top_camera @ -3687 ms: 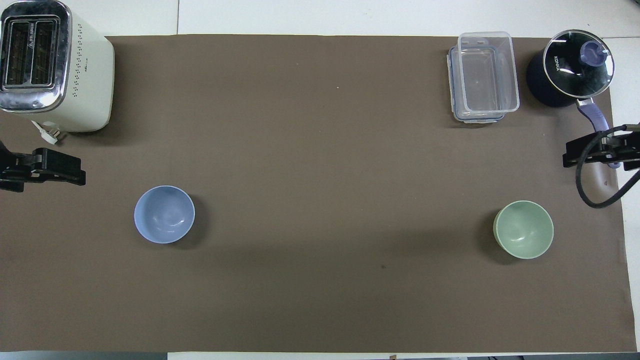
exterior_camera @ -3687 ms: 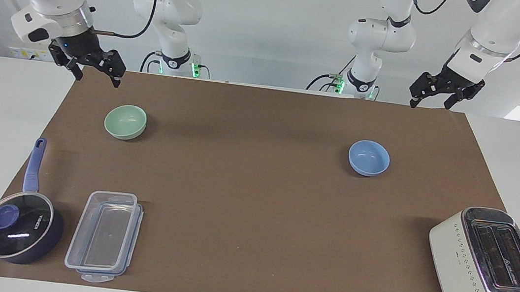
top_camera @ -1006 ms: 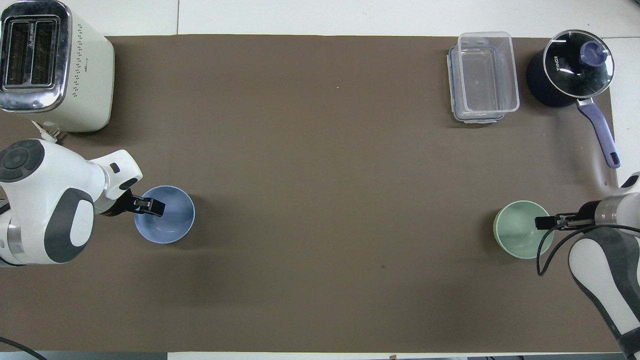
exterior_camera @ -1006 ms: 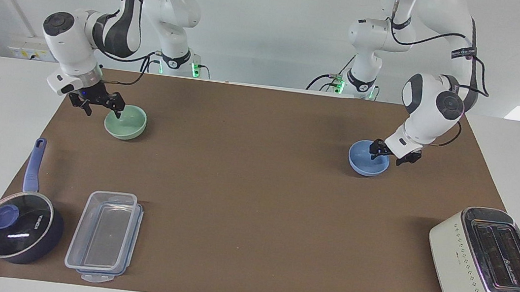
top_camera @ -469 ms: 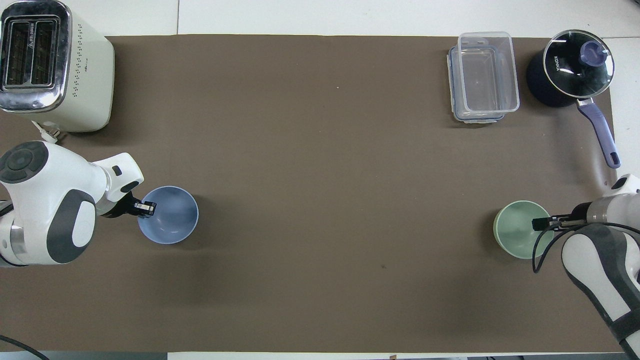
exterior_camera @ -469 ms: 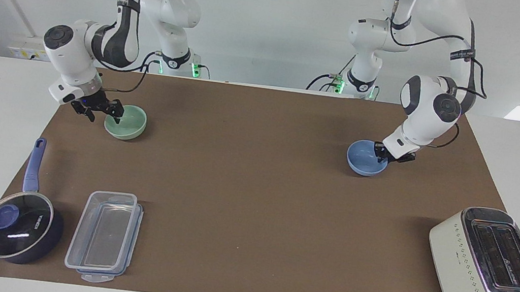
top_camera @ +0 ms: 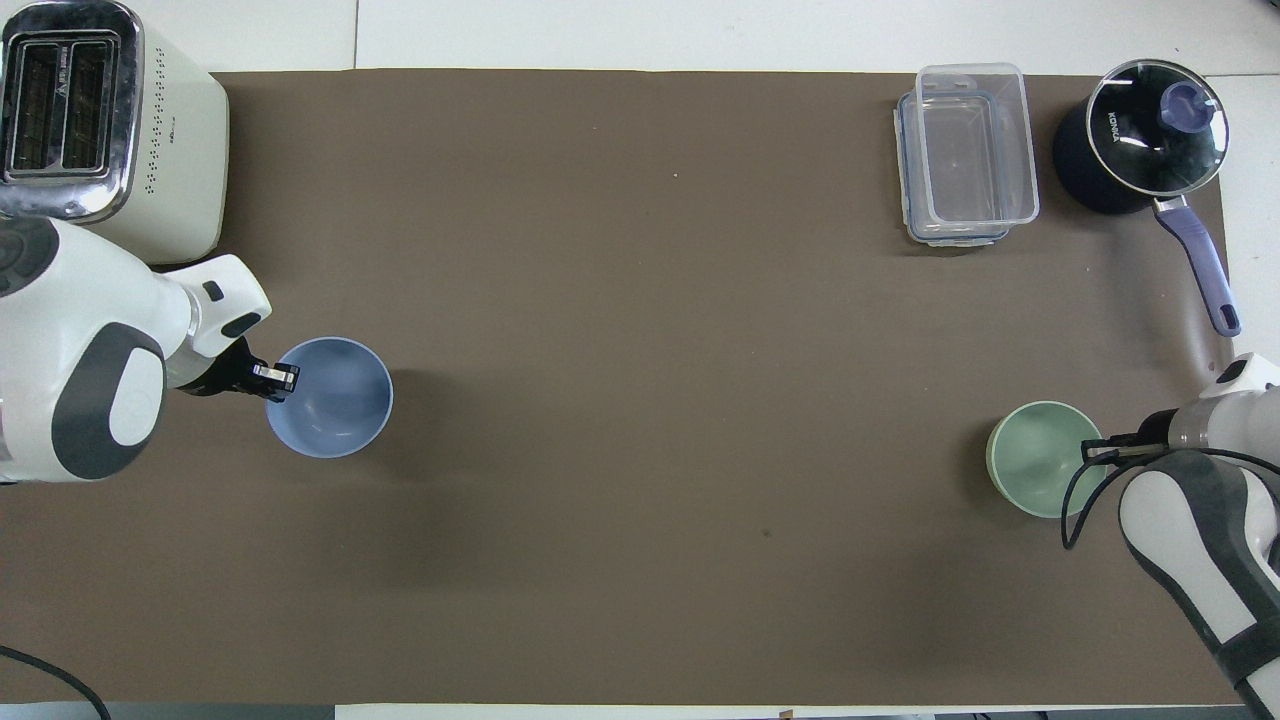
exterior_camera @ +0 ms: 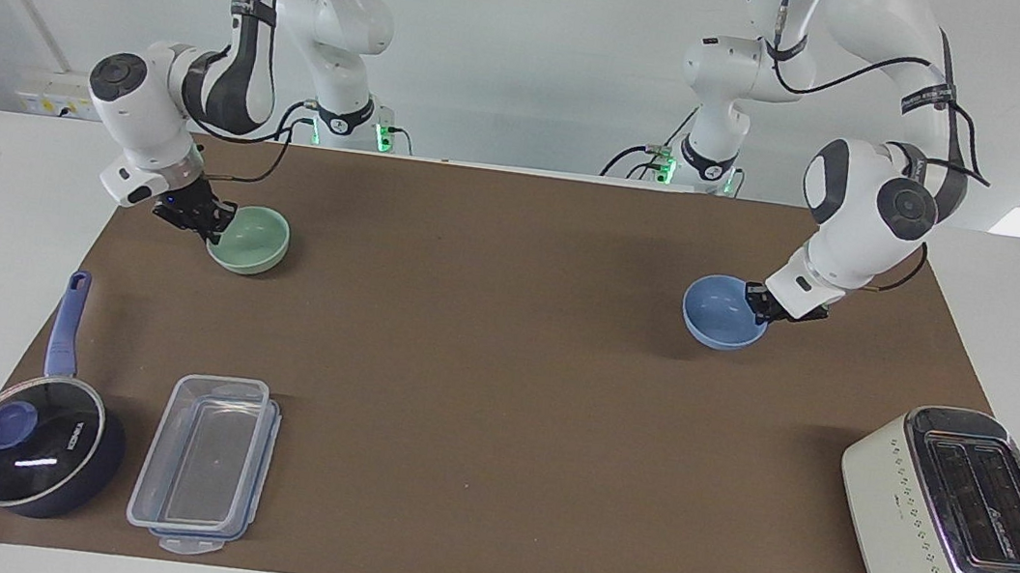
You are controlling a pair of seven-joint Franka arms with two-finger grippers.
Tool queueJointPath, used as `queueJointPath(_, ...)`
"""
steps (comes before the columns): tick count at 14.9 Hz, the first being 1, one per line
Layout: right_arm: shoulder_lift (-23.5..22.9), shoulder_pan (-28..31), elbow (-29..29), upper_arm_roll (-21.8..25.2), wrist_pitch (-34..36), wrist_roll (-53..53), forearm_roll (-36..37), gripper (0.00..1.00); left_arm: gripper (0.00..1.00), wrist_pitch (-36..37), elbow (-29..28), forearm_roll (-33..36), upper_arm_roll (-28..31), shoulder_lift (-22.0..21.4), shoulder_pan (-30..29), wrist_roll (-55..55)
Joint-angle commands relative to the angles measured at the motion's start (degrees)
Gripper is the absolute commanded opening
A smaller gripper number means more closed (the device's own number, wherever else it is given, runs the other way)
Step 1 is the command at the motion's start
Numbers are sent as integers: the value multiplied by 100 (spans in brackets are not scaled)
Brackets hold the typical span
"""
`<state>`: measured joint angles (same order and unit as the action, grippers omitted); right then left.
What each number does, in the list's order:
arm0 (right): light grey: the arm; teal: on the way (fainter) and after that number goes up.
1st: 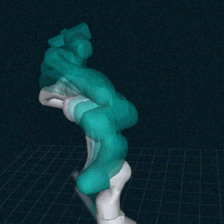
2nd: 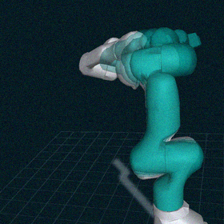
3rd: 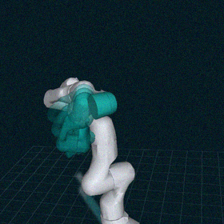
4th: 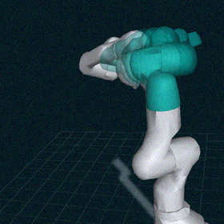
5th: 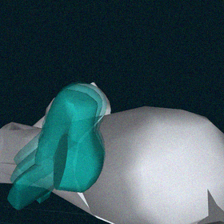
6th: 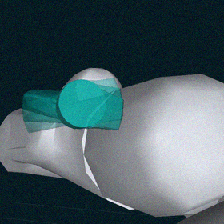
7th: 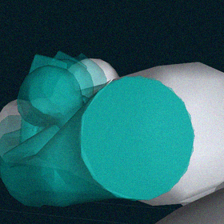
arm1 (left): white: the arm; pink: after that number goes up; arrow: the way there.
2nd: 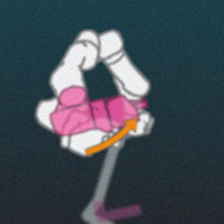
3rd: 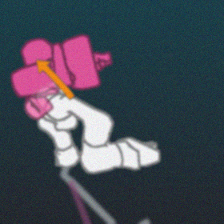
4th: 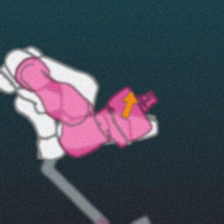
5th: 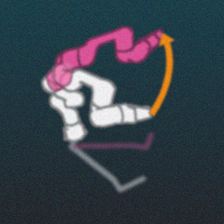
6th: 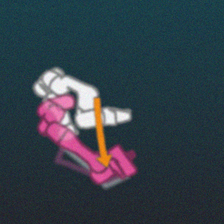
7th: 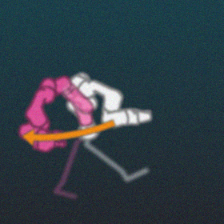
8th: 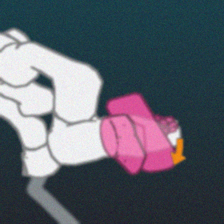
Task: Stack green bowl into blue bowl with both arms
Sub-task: 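Lift both bowls and carry them toward the table center with both grippers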
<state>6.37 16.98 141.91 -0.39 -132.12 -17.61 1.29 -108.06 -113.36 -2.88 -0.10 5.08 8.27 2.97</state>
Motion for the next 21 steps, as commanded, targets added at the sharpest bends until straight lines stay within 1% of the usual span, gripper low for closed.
queueJointPath(1,83,86,-180,-40,265,-120,-14,0,0,558,886,-362,19,449,927,-1346)
queueJointPath(2,101,60,-347,-40,457,-111,-23,0,0,418,842,-458,19,441,1348,-1883)
queueJointPath(4,92,-54,-952,-83,1071,63,-189,0,0,-47,519,-826,19,380,2000,-2676)
queueJointPath(6,92,-343,-1436,-101,1503,440,-216,0,0,-399,298,-1214,19,405,2423,-2950)
queueJointPath(7,101,-527,-1656,-110,1653,677,-216,0,0,-705,158,-1276,19,423,2634,-3099)
queueJointPath(8,101,-677,-1840,-110,1794,845,-216,0,0,-1004,-18,-1355,19,432,2758,-3162)
queueJointPath(9,92,-852,-2077,-110,1934,1003,-216,0,0,-1094,-54,-1452,2,493,2794,-3154)
queueJointPath(10,75,-1046,-2262,-110,2049,1196,-216,0,0,-1138,-46,-1522,1,641,2864,-3154)
queueJointPath(11,75,-1195,-2369,-110,2111,1442,-216,0,0,-1174,-46,-1575,19,712,2977,-3162)
queueJointPath(14,75,-1574,-2606,-110,2339,2084,-225,0,0,-1612,-63,-1584,19,862,3084,-3163)
queueJointPath(17,31,-1908,-2809,-110,2472,2410,-487,0,0,-1692,-81,-1576,19,942,3189,-3084)
queueJointPath(19,13,-2022,-2888,-110,2463,2612,-664,0,0,-1684,-72,-1576,36,942,3242,-3040)
queueJointPath(20,-13,-2101,-2897,-110,2454,2657,-708,0,13,-1684,-81,-1567,37,942,3242,-3039)
queueJointPath(21,-13,-2111,-2897,-110,2454,2692,-717,0,92,-1675,-72,-1567,37,942,3251,-3048)
